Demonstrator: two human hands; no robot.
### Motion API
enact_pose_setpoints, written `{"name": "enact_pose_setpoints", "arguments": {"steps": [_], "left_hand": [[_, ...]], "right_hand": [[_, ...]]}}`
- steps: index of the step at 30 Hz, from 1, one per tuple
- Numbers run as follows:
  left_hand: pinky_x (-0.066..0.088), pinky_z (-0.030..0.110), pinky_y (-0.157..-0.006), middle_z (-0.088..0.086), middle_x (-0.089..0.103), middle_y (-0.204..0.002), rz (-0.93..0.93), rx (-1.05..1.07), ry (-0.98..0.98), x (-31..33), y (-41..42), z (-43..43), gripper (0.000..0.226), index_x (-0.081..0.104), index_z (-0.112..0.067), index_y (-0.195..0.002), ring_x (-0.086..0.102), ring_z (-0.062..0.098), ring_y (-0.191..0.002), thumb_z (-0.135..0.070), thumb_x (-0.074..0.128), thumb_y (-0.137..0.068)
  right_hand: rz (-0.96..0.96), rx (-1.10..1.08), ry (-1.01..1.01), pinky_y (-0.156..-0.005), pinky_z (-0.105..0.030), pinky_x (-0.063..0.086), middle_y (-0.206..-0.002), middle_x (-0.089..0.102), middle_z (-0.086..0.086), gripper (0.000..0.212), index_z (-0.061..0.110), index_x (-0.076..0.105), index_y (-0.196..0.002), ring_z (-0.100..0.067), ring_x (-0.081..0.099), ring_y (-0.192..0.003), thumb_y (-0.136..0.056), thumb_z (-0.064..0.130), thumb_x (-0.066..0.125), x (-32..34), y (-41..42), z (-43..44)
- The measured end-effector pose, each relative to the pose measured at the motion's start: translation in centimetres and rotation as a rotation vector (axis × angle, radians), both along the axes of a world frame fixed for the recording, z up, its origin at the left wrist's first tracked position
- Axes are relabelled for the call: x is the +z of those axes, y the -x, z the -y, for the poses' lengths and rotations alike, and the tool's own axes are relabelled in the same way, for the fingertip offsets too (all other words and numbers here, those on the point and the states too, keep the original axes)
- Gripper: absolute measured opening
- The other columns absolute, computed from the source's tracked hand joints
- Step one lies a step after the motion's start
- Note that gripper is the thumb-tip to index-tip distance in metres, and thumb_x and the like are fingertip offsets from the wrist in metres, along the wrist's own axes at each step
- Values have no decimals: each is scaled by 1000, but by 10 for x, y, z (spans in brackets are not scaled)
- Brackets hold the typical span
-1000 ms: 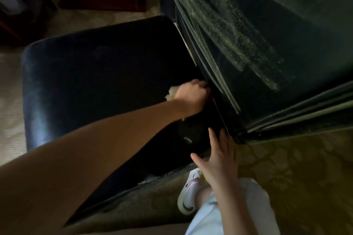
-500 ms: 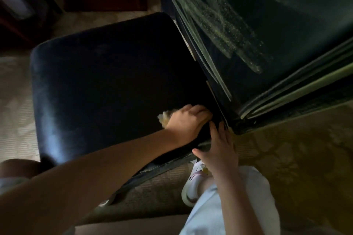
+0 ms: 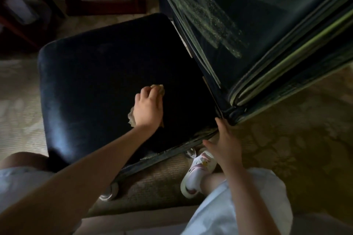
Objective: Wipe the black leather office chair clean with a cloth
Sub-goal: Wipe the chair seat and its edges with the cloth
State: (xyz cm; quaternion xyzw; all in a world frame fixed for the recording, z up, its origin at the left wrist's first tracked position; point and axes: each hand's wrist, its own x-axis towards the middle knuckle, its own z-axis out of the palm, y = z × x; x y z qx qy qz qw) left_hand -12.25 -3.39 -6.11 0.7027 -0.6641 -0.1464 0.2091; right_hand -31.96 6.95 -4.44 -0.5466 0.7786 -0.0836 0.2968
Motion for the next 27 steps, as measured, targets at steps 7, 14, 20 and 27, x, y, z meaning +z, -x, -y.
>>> {"name": "enact_pose_setpoints", "arguments": {"steps": [7,14,20,27], "left_hand": [[50,36,-57,12,61,-111,-28,-152,24,-2,60,-31,30,63,-14,-115,58,35,-85,-15,62,-85],[49,37,-74,6,58,-119,-22,-461,-13,3,98,-13,30,62,-18,-119,53,30,-98,-18,53,-91],[46,39,-81,4,54,-119,99,-690,-87,1,114,4,29,61,-20,-119,47,28,-103,-24,47,-94],[52,33,-69,5,66,-103,75,-1097,131,-9,100,8,31,70,-20,-102,60,28,-81,-29,44,-88]], "right_hand": [[117,2,-61,-104,-35,33,-146,41,3,75,31,24,-147,-20,45,-128,-85,29,66,6,11,3],[286,-384,226,-93,-28,42,-130,55,-3,60,17,42,-137,-18,53,-117,-82,7,64,-8,-20,1],[449,-601,97,-93,-38,48,-125,52,-3,62,14,40,-137,-19,52,-113,-82,17,67,-12,-32,-2],[758,-738,-16,-85,-31,46,-111,56,-2,43,16,46,-118,-16,52,-97,-82,-6,52,2,-14,1]]}}
